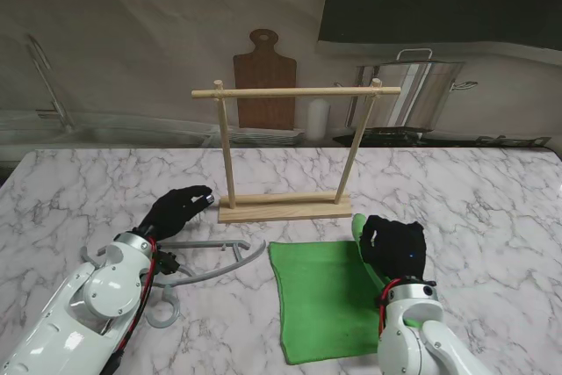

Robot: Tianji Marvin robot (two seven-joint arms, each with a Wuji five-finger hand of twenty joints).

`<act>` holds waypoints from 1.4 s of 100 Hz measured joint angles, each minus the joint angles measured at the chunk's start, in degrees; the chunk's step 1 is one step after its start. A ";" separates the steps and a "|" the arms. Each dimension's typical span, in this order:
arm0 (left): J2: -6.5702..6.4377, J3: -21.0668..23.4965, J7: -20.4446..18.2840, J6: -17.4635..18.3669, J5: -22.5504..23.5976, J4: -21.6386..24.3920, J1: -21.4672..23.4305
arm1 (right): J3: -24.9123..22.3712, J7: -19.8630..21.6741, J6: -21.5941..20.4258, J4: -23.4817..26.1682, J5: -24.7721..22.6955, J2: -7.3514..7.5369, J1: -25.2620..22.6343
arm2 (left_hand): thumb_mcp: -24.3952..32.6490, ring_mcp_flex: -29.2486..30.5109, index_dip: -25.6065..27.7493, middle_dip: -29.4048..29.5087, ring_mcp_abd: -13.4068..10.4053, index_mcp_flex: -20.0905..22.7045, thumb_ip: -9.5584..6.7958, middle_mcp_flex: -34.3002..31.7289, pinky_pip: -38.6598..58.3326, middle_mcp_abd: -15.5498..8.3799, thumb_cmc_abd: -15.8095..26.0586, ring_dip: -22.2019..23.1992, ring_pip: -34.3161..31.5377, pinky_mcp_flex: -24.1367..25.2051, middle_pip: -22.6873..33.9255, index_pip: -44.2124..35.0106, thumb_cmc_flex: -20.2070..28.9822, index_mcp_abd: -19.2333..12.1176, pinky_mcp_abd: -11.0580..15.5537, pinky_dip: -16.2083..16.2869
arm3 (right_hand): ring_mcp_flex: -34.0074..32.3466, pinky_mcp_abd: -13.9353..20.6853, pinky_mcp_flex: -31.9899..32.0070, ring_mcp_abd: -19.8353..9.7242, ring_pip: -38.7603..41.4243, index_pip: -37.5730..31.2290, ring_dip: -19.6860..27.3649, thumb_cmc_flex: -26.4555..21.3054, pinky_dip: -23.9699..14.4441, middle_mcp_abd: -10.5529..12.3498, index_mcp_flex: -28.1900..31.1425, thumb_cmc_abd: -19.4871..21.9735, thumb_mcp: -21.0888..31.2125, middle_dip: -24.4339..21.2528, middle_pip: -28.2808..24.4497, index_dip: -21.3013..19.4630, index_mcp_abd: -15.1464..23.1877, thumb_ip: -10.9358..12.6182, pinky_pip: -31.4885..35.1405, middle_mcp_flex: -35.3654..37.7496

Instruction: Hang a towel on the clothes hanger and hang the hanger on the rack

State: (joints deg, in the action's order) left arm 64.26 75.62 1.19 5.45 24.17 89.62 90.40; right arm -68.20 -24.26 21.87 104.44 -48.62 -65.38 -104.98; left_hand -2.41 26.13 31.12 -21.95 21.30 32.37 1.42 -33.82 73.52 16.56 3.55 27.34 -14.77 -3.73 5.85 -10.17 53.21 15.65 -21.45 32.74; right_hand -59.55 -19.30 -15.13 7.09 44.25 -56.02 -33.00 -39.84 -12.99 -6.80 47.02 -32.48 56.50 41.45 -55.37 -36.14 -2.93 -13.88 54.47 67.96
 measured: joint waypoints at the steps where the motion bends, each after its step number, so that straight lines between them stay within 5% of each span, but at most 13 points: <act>1: 0.00 0.00 0.00 0.04 0.00 0.00 0.00 | 0.35 -0.01 0.32 0.10 -0.03 -0.09 0.05 | 0.00 0.00 0.00 0.00 0.00 0.00 0.00 0.00 0.00 0.00 0.00 0.00 0.00 0.00 0.00 0.00 0.00 0.00 0.00 0.00 | 0.00 0.00 -0.01 0.07 0.04 0.00 0.00 0.00 -0.02 -0.04 0.01 0.00 0.00 0.00 0.00 0.00 0.00 0.00 0.00 0.00; 46: 0.00 0.41 0.27 0.66 0.32 0.04 0.39 | 12.72 2.36 6.14 0.22 1.03 -1.03 3.44 | 0.00 0.00 0.00 0.01 0.00 0.00 0.00 0.01 0.00 0.00 0.01 0.00 0.01 0.00 0.00 0.00 0.00 0.00 0.00 0.00 | -0.02 -0.01 0.03 0.17 0.35 -0.01 0.13 -0.19 -0.65 -0.09 0.47 0.03 -0.55 -0.70 0.00 0.03 -0.67 0.00 1.15 0.00; 59: -0.01 0.31 0.19 0.66 0.37 0.04 0.38 | 14.18 5.53 6.41 -1.20 3.75 -1.32 4.42 | 0.00 0.00 0.00 0.01 0.00 0.00 0.00 0.01 0.00 0.00 0.01 0.00 0.01 0.00 0.00 0.00 0.00 0.00 0.00 0.00 | 3.12 -0.02 4.15 0.17 -7.52 2.94 3.93 0.85 -0.21 -0.23 -0.33 1.99 -4.77 -8.50 9.07 8.81 2.38 0.01 -1.82 -1.89; 66: -0.01 0.25 0.15 0.65 0.40 0.04 0.37 | 14.17 9.48 6.21 -1.18 4.10 -1.17 4.35 | 0.00 0.00 0.00 0.01 0.00 0.00 0.00 0.01 0.00 0.00 0.01 0.00 0.01 0.01 0.00 0.00 0.00 0.00 0.00 0.00 | 6.18 -0.04 6.77 0.17 -10.23 11.85 5.22 8.01 -0.05 -0.23 -1.44 4.01 -8.21 -12.96 14.40 13.84 6.17 1.28 -3.44 -3.99; 83: -0.03 0.12 0.14 0.60 0.45 0.04 0.32 | 13.05 12.47 3.75 0.20 3.41 -0.08 2.29 | 0.00 0.00 0.00 0.01 0.00 0.00 0.00 0.01 0.00 0.00 0.01 0.00 0.01 0.01 0.00 0.00 0.00 0.00 0.00 0.00 | 11.14 -0.05 9.72 0.16 -12.59 26.03 5.77 17.68 -0.46 -0.67 -3.71 8.97 -16.18 -15.81 18.27 14.00 12.27 6.75 -7.23 -8.63; 120: -0.04 -0.18 0.10 0.59 0.72 -0.01 0.15 | 8.07 11.90 -2.66 7.01 1.76 0.68 -3.64 | 0.00 0.00 0.00 0.01 0.00 0.00 0.00 0.01 0.00 0.00 0.01 0.00 0.01 0.01 0.00 0.00 0.00 0.00 0.00 0.00 | 12.13 -0.08 9.50 0.16 -12.85 25.93 5.80 17.72 -2.34 -0.83 -6.06 10.84 -20.44 -17.66 20.70 14.00 13.72 7.21 -7.93 -10.16; 134: -0.05 -0.20 0.08 0.59 0.76 -0.01 0.14 | 4.90 11.10 -7.40 7.31 -2.28 0.62 -4.64 | 0.00 0.00 0.00 0.01 0.00 0.00 0.00 0.01 0.00 0.00 0.01 0.00 0.01 0.00 0.00 0.00 0.00 0.00 0.00 0.00 | 15.26 -0.08 8.74 -0.47 -16.38 25.46 7.69 19.43 -3.44 -0.17 -5.58 10.84 -20.44 -18.41 22.65 14.00 12.58 7.83 -7.09 -18.46; 140: -0.05 -0.20 0.08 0.59 0.77 -0.01 0.14 | 1.75 12.29 -10.54 7.31 -2.88 0.58 -5.16 | 0.00 0.00 0.00 0.01 0.00 0.00 0.00 0.01 0.00 0.00 0.01 0.00 0.01 0.01 0.00 0.00 0.00 0.00 0.00 0.00 | 19.70 -0.08 9.46 -1.16 -19.20 26.96 8.94 22.71 -3.68 0.58 -11.08 10.83 -21.41 -19.03 23.67 14.00 12.28 7.83 -6.91 -25.35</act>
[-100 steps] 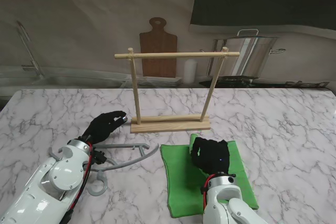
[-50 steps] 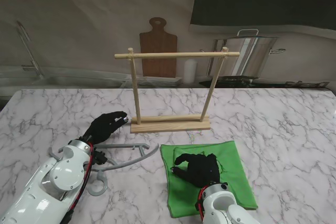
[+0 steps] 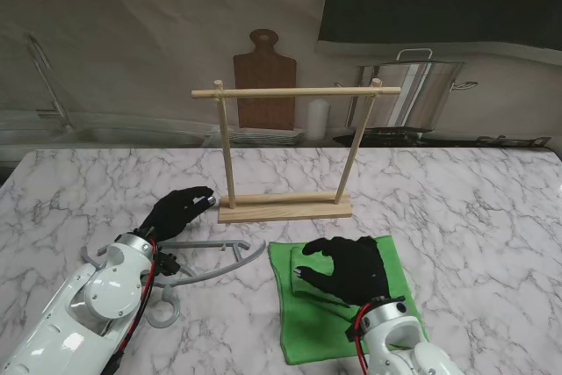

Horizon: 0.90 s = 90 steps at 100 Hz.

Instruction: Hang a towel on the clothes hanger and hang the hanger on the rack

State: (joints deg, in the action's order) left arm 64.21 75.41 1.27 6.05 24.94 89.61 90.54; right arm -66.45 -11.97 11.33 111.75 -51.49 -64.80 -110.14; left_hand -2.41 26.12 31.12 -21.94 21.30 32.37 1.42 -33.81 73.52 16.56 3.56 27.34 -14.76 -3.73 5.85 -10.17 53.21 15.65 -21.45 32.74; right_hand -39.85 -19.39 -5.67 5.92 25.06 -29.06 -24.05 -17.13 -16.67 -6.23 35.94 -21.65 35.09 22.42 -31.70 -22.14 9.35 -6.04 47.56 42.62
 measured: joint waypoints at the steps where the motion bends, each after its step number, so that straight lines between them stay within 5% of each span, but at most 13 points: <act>1: 0.00 0.00 0.00 0.00 0.00 0.00 0.00 | -0.57 0.35 -0.55 0.00 0.08 0.00 -0.07 | 0.00 0.00 0.00 0.00 0.00 0.00 0.00 0.00 0.00 0.00 0.00 0.00 0.00 0.00 0.00 0.00 0.00 0.00 0.00 0.00 | 0.79 -0.02 0.36 -0.06 -0.68 0.30 0.22 0.02 -0.01 0.00 -0.91 0.02 -0.40 0.04 0.33 0.00 0.00 0.00 0.02 -1.21; 15: 0.00 -0.02 0.00 -0.01 0.12 0.00 0.00 | -8.25 8.43 -9.00 0.41 1.03 0.60 -1.19 | 0.00 0.00 0.00 0.00 0.00 0.00 0.00 0.00 0.00 0.00 0.00 0.00 0.00 0.00 0.00 0.00 0.00 0.00 0.01 0.00 | 13.15 0.77 5.01 -1.74 -12.59 8.31 7.58 6.39 -0.01 3.77 -14.90 0.23 -1.12 -7.27 8.21 1.28 2.20 0.38 -4.68 -18.53; 23: -0.01 -0.02 0.01 -0.05 0.30 0.01 0.00 | -12.18 12.21 -11.70 0.73 -4.31 1.48 -1.89 | 0.00 0.00 0.00 0.00 0.00 0.00 0.00 0.00 0.00 0.00 0.00 0.00 0.00 0.00 0.00 0.00 0.00 0.00 0.02 0.00 | 16.61 1.41 5.94 -2.01 -16.97 12.17 9.86 7.78 -0.01 4.81 -20.35 -2.37 -0.98 -9.77 11.66 2.43 3.74 0.41 -7.57 -23.10; 30: -0.01 -0.03 0.01 -0.09 0.45 0.02 0.00 | -14.51 12.15 -12.95 0.42 -4.20 2.19 -2.06 | 0.00 0.00 0.00 0.00 0.00 0.00 0.00 0.00 0.00 0.00 0.00 0.00 0.00 0.00 0.00 0.00 0.00 0.00 0.02 0.00 | 17.26 1.43 6.32 -2.02 -18.43 14.57 11.06 7.63 -0.01 4.88 -23.86 -3.86 -0.24 -10.46 12.87 2.84 4.37 0.41 -8.72 -24.31; 39: -0.03 -0.04 0.00 -0.09 0.52 0.03 0.01 | -17.75 11.99 -15.88 -1.20 -3.24 2.37 -1.81 | 0.00 0.00 0.00 0.00 0.00 0.00 0.00 0.00 0.00 0.00 0.00 0.00 0.00 0.00 0.00 0.00 0.00 0.00 0.02 0.00 | 19.90 1.58 6.87 -2.27 -20.58 16.68 12.38 3.70 0.28 5.34 -25.17 -5.34 -0.93 -10.59 13.09 2.84 5.02 0.41 -12.50 -27.30; 53: -0.04 -0.04 -0.01 -0.09 0.58 0.03 0.03 | -22.72 17.62 -17.91 -2.73 -5.16 2.99 -1.71 | 0.00 0.00 0.00 0.00 0.00 0.00 0.00 0.00 0.00 0.00 0.00 0.00 0.00 0.00 0.00 0.00 0.00 0.00 0.02 0.00 | 22.21 1.68 7.23 -2.29 -22.51 18.58 13.35 -2.63 0.69 5.38 -25.82 -6.57 -0.26 -12.08 15.57 2.85 5.05 1.36 -16.65 -30.75; 90: -0.09 -0.19 -0.13 -0.54 1.02 0.09 0.02 | -24.43 16.74 -16.14 -10.58 -10.87 4.22 -0.22 | 0.00 0.00 0.00 0.00 0.00 0.00 0.00 0.00 0.00 0.00 0.00 0.00 0.02 0.00 0.00 0.00 0.00 0.00 0.02 0.00 | 24.24 1.70 7.56 -2.35 -23.65 18.70 15.26 2.83 2.06 5.64 -25.65 -8.78 0.21 -15.38 22.56 1.32 6.44 1.84 -22.23 -30.91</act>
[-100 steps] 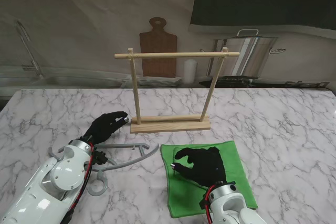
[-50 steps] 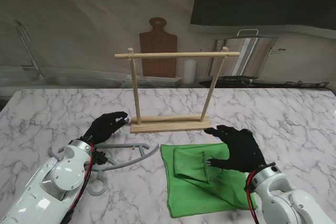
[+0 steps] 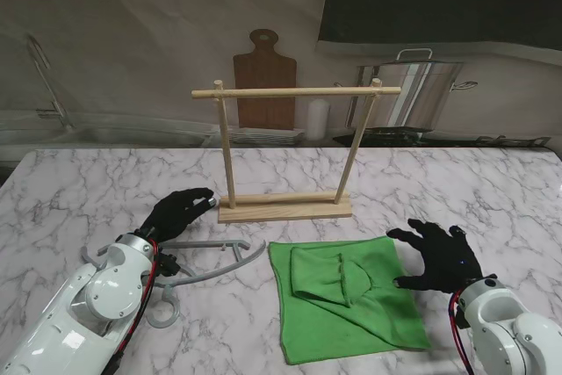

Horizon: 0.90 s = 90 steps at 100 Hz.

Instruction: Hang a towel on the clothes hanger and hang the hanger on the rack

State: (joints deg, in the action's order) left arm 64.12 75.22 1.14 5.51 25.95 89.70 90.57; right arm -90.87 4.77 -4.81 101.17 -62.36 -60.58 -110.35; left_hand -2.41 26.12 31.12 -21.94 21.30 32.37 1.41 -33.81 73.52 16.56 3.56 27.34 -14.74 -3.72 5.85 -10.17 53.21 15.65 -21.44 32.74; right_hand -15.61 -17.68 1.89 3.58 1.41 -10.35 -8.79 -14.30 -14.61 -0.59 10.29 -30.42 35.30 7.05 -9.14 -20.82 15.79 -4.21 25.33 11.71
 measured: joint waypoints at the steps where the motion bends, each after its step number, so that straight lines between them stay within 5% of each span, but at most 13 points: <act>1: 0.00 0.00 0.01 -0.01 0.00 0.00 0.00 | -0.02 0.06 0.02 -0.16 -0.07 0.04 0.02 | 0.00 0.00 0.00 0.00 0.00 0.00 0.00 0.00 0.00 0.00 0.00 0.00 0.00 0.00 0.00 0.00 0.00 0.00 0.00 0.00 | 0.06 0.00 0.02 0.00 -0.01 0.00 0.00 0.65 0.02 0.01 0.00 -0.43 1.23 -0.06 0.09 -0.02 0.01 -0.05 -0.15 0.00; 13: 0.00 0.01 0.03 -0.13 0.00 0.03 0.02 | -0.21 0.81 -0.11 -1.87 -1.61 0.44 0.10 | 0.00 0.00 0.00 0.00 0.00 0.00 0.00 0.00 0.00 0.00 0.00 0.00 0.01 0.00 0.00 0.00 0.00 0.00 0.00 0.00 | 1.96 0.03 0.10 -0.07 -0.41 0.09 0.83 7.64 0.52 0.58 0.00 -2.96 5.33 -0.36 1.42 -0.06 0.87 -1.38 -1.64 -0.01; 35: -0.05 -0.13 -0.26 -0.22 0.09 0.03 -0.02 | 0.68 2.34 -0.33 -3.82 -4.62 1.19 0.63 | 0.00 0.00 0.00 0.00 -0.01 0.00 0.00 0.00 0.00 0.00 0.00 0.00 0.02 0.00 0.00 0.00 0.00 0.00 0.00 0.00 | 2.75 -0.26 0.17 -0.07 -0.47 9.91 4.34 7.90 2.67 0.60 -1.00 -2.97 6.36 -1.54 3.55 1.71 1.35 -1.95 -3.29 -0.68; 50: -0.06 -0.17 -0.28 -0.24 0.12 0.03 -0.03 | 2.69 3.28 0.52 -5.51 -4.46 1.56 2.11 | 0.00 0.00 0.00 0.01 -0.01 0.00 0.00 0.01 0.00 0.00 0.00 0.00 0.03 0.00 0.00 0.00 0.00 0.00 0.00 0.00 | 2.77 -2.08 0.19 0.23 -0.52 11.90 5.42 7.76 6.06 0.60 -0.71 -2.97 6.36 -2.52 5.80 12.47 1.34 -1.96 -2.94 -0.68; 65: -0.06 -0.22 -0.29 -0.42 0.12 0.03 -0.03 | 4.18 4.47 1.66 -6.33 -4.61 1.66 3.26 | 0.00 0.00 0.00 0.01 -0.01 0.00 0.00 0.13 0.00 0.00 0.00 0.00 0.04 0.00 0.00 0.00 0.00 0.00 0.00 0.00 | 2.77 -3.84 0.78 0.93 -0.56 11.91 5.96 7.59 7.98 0.60 -0.69 -2.97 5.64 -4.31 8.63 16.50 1.33 -1.96 -0.68 -0.68; 77: -0.07 -0.26 -0.35 -0.44 0.12 0.04 -0.05 | 5.18 5.74 2.42 -6.64 -5.47 1.80 3.90 | 0.00 0.00 0.00 0.01 -0.01 0.00 0.00 0.13 0.00 0.00 0.00 0.00 0.05 0.00 0.00 0.00 0.00 0.00 0.00 0.00 | 2.78 -3.90 1.57 0.96 -0.58 11.91 6.06 4.22 10.00 0.59 -0.48 -2.96 3.49 -6.26 9.53 16.64 2.44 -2.15 1.62 -0.67; 90: -0.08 -0.32 -0.43 -0.45 0.12 0.05 -0.07 | 5.89 6.77 3.43 -6.76 -5.77 1.87 4.21 | 0.00 0.00 0.00 0.01 -0.01 0.00 0.00 0.15 0.00 0.00 0.00 0.00 0.06 0.01 0.00 0.00 0.00 0.00 0.01 0.00 | 3.23 -3.90 2.50 0.96 -1.00 11.83 6.13 1.08 13.89 0.59 -0.48 -2.95 2.15 -6.53 10.03 8.47 5.72 -1.99 4.34 -0.67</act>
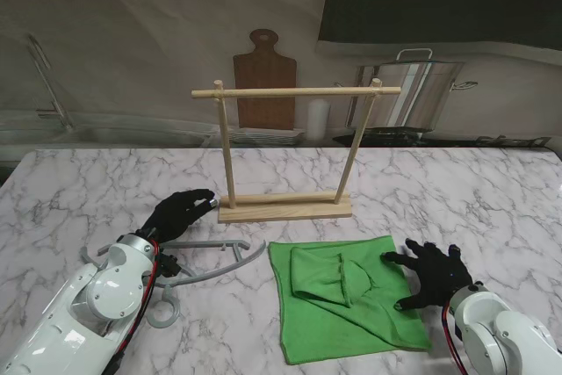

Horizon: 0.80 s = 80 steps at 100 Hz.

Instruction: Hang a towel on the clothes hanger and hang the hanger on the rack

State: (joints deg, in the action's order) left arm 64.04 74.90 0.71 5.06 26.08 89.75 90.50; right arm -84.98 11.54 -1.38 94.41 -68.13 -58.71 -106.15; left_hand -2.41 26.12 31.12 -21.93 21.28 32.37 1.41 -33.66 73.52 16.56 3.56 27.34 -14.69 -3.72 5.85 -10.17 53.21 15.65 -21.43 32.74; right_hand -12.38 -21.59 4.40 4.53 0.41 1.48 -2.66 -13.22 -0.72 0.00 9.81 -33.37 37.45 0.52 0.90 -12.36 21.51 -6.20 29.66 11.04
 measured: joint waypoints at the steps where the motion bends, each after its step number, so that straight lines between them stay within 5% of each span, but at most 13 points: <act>1: 0.00 0.00 0.00 0.00 0.00 0.00 0.00 | 0.04 0.05 0.05 -0.01 0.00 0.00 0.01 | 0.00 0.00 0.00 0.00 0.00 0.00 0.00 0.02 0.00 0.00 0.00 0.00 0.00 0.00 0.00 0.00 0.00 0.00 0.00 0.00 | 0.31 -0.01 0.07 0.02 -0.14 -0.02 0.00 0.00 0.13 0.00 0.00 0.00 0.01 0.00 0.00 -0.14 0.00 0.00 0.01 0.00; 17: 0.00 -0.04 -0.01 0.00 0.00 0.00 -0.03 | 0.58 0.81 0.34 -0.21 -0.83 0.08 0.16 | 0.00 0.00 0.00 0.00 0.00 0.00 0.00 0.44 0.00 0.00 0.00 0.00 0.00 0.00 -0.13 0.00 0.00 0.00 0.00 0.00 | 0.28 -0.01 0.53 0.04 -0.15 -4.25 0.01 -0.01 0.25 0.00 -0.02 0.00 -0.28 -0.45 0.05 -5.68 0.69 0.00 0.05 0.00; 31: -0.01 -0.06 -0.01 0.00 0.03 0.00 -0.04 | 0.97 2.03 1.14 -0.01 -1.49 0.16 0.44 | 0.00 -0.01 0.00 0.08 -0.01 0.00 0.00 0.50 0.00 0.00 0.00 0.00 0.01 0.00 -0.34 0.00 0.00 0.00 0.00 0.00 | 1.57 -0.01 0.69 -0.75 -0.21 -7.43 0.01 0.32 0.26 0.00 -0.50 0.12 -1.02 -0.46 0.09 -6.49 2.06 -0.57 0.06 0.00; 46: -0.01 -0.06 -0.01 0.01 0.07 0.00 -0.04 | 1.40 2.85 1.90 0.46 -1.28 0.26 0.81 | 0.00 -0.02 0.00 0.10 -0.01 0.00 0.00 0.50 0.00 0.00 0.00 0.00 0.01 0.01 -0.35 0.00 0.00 0.00 0.00 0.00 | 1.72 0.11 0.72 -1.74 -0.21 -13.09 0.02 -6.18 0.26 0.86 0.10 1.17 -9.61 -0.47 0.10 -2.27 2.18 -1.33 -0.16 0.00; 64: -0.02 -0.06 0.00 0.03 0.08 0.00 -0.04 | 2.28 1.47 2.93 0.19 0.71 0.38 1.51 | 0.00 -0.57 0.00 0.11 -0.02 0.00 0.00 0.51 0.00 0.00 0.00 0.00 0.13 0.02 -0.36 0.00 0.00 0.00 0.00 0.00 | 1.49 0.91 0.61 -3.09 -0.21 -18.69 0.03 -17.58 0.26 2.99 5.51 10.24 -21.43 -0.47 0.11 0.38 2.18 -1.38 -0.75 0.94; 74: -0.02 -0.06 0.05 0.03 0.08 0.00 -0.04 | 2.79 -1.21 3.18 -0.47 1.63 0.31 1.70 | 0.00 -0.57 0.00 0.11 -0.03 0.00 0.00 0.51 0.00 0.00 0.00 0.00 0.13 0.02 -0.37 0.00 0.00 0.00 0.00 0.00 | 1.44 1.58 0.49 -3.91 -0.21 -22.94 0.03 -16.71 0.27 4.75 9.87 10.35 -3.84 -0.47 0.11 2.50 2.40 -1.95 -1.22 2.46; 80: -0.01 -0.06 0.05 0.03 0.08 0.00 -0.04 | 2.86 -2.20 3.18 -0.76 1.63 0.20 1.77 | 0.00 -0.57 0.00 0.12 -0.03 0.00 0.00 0.52 0.00 0.00 0.00 0.00 0.13 0.02 -0.37 0.00 0.00 0.00 0.00 0.00 | 0.70 1.92 0.39 -4.46 -0.21 -29.35 0.03 -16.77 0.26 5.88 11.50 10.30 -0.38 -0.47 0.06 7.78 5.01 -5.04 -1.36 3.70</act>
State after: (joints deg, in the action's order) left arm 64.03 74.84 0.76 5.09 26.16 89.75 90.46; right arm -82.13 9.35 1.79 93.64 -66.50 -58.51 -104.38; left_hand -2.41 25.54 31.12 -21.82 21.25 32.37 1.41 -33.14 73.52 16.56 3.56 27.34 -14.56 -3.70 5.48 -10.17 53.21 15.65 -21.43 32.74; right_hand -11.68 -19.67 4.79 0.07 0.20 -27.88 -2.63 -29.98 -0.45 5.88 21.31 -23.07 37.07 0.05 0.96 -4.58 26.52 -11.24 28.31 14.74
